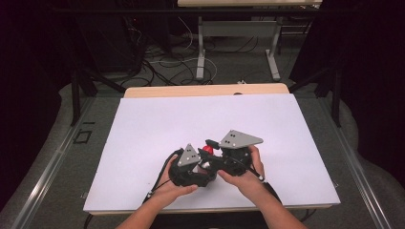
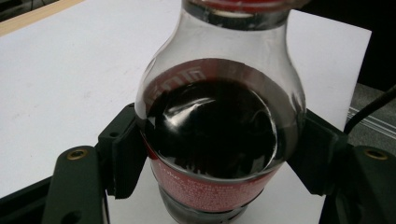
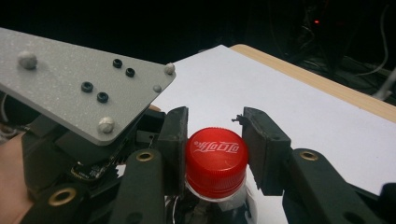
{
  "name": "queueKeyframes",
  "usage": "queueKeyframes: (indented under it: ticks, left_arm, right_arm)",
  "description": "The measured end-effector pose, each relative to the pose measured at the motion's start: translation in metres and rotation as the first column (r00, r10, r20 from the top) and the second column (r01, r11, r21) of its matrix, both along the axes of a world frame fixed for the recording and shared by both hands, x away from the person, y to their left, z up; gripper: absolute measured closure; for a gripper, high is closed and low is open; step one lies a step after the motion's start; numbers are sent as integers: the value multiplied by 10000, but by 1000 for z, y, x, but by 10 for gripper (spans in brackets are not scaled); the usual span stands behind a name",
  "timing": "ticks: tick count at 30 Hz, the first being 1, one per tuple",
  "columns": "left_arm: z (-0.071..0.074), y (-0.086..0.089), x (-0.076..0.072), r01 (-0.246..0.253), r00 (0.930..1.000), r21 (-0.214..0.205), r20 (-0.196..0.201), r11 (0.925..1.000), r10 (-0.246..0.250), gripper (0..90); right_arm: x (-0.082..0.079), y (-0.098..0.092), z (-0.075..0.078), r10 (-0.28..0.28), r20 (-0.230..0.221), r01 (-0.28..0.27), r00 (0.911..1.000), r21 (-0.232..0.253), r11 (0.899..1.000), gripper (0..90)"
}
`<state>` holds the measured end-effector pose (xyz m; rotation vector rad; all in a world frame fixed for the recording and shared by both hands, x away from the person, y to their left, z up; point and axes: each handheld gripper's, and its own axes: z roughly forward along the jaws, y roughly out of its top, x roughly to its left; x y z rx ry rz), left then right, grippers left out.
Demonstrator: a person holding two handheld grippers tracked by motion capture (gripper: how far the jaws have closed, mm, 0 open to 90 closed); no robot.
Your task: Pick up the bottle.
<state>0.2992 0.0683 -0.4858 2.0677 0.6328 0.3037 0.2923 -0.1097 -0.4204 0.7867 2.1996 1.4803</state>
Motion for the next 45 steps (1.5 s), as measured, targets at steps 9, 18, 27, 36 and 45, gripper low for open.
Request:
queueKeyframes:
  ticks: [9,18,27,36,45]
  left_arm:
    - [5,3,-3,721,9971,-218,-248,9972,-726,298]
    - [8,11,-2,2640,9623,-641,-507,9624,-2674,297]
    - [9,12,1,1320,9907,-220,-307,9910,-1326,295]
    - [7,11,3,157,9994,-85,-299,9998,-160,295]
    - [9,11,1,279,9990,41,-343,9996,-277,296]
  right_arm:
    - [14,-14,10,2140,-546,-2139,9753,82,9768,618]
    - [20,-21,14,4367,-722,-4362,8967,232,8996,618]
    - [17,-21,15,2803,-751,-2733,9570,910,9576,474]
    - [-8,-7,15,-204,-319,221,9993,564,9982,492]
    - [-13,10,8,-940,-165,947,9954,469,9944,616]
